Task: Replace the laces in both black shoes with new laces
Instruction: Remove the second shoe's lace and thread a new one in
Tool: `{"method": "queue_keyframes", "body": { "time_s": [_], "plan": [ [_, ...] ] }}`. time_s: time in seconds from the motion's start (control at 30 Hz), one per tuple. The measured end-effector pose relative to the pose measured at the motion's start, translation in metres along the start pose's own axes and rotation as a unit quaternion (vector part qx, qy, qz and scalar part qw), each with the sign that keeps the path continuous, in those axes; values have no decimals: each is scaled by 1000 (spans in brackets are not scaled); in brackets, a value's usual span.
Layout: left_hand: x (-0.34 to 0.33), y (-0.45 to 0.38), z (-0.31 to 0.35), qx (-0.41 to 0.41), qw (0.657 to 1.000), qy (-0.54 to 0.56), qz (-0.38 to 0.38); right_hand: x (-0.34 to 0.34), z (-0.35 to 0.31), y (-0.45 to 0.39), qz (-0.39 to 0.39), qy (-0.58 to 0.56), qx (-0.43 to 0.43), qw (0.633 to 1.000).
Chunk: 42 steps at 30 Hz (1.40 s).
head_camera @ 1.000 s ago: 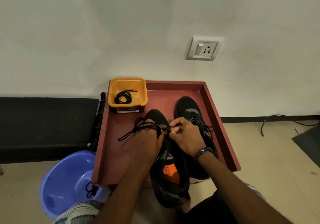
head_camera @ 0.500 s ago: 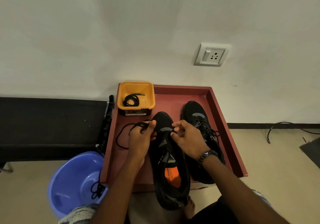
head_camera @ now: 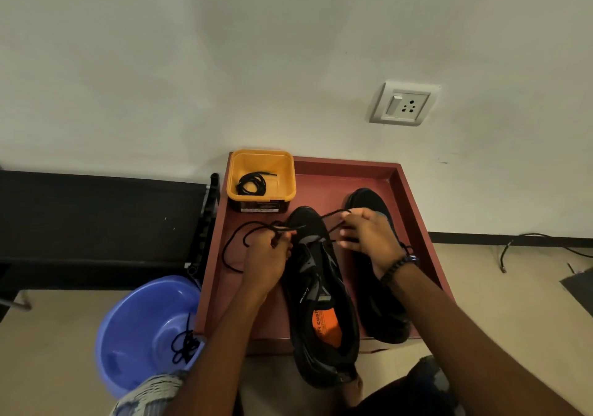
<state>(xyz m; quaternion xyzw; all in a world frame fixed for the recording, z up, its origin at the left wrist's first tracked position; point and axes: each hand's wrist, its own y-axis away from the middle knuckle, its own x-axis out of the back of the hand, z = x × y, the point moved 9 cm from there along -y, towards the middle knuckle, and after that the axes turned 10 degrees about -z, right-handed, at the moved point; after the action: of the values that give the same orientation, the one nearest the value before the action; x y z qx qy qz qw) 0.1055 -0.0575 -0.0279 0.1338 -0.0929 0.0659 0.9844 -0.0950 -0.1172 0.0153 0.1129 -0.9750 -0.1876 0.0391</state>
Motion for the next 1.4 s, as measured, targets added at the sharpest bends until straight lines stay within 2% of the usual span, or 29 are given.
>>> {"method": "queue_keyframes", "body": {
  "time_s": [0.07,0.13,0.2,0.27,0.33,0.37,0.43,0.5,0.6,0.8,0.9,1.0,1.07,1.1,1.13,1.17,1.2,1.23,1.27,1.3,1.33,1.4],
  "plan": [
    [2,1,-8,34,998,50,18,15,1,2,63,-62,-20,996],
    [5,4,-9,43,993,104,32,23,4,1,84,-16,-38,996],
    [8,6,-5,35,987,147,47,26,5,0,81,137,-51,986],
    [12,9,-1,30,984,168,59,24,-8,6,95,317,-20,943],
    [14,11,1,31,981,182,67,7,-25,20,93,417,52,903],
    [15,12,1,35,981,179,67,-8,-25,27,62,442,71,892],
    [16,14,1,42,989,131,59,-44,-7,38,-28,489,64,869],
    [12,14,5,35,999,11,24,-63,14,46,-67,532,45,843],
    [-1,17,10,8,986,-165,-37,-60,18,45,-30,530,29,847],
    [-3,26,11,-21,972,-231,-46,-58,25,44,-20,539,-4,842],
    [16,37,8,-9,988,-146,-49,-60,27,45,-13,550,-11,835],
    [53,56,5,2,997,79,15,-61,27,48,-2,556,-9,831],
    [64,66,-1,26,962,267,54,-62,28,50,3,556,-4,831],
    [59,69,-5,45,941,332,50,-63,28,51,3,559,-2,829],
    [53,70,-11,71,933,351,41,-62,28,51,2,560,-2,828],
    [48,71,-19,100,945,309,34,-62,29,51,0,558,-4,830],
    [48,70,-25,122,973,195,29,-62,29,50,-2,555,-7,832],
    [51,68,-28,132,990,35,26,-61,30,50,-3,553,-9,833],
    [56,69,-28,140,982,-123,34,-60,30,49,-2,552,-10,834],
    [61,71,-24,137,961,-232,54,-60,30,49,-1,552,-11,834],
    [66,74,-14,119,950,-274,88,-59,31,48,0,552,-12,834],
    [72,81,14,35,952,-262,157,-60,31,48,2,552,-11,834]
  ]
}}
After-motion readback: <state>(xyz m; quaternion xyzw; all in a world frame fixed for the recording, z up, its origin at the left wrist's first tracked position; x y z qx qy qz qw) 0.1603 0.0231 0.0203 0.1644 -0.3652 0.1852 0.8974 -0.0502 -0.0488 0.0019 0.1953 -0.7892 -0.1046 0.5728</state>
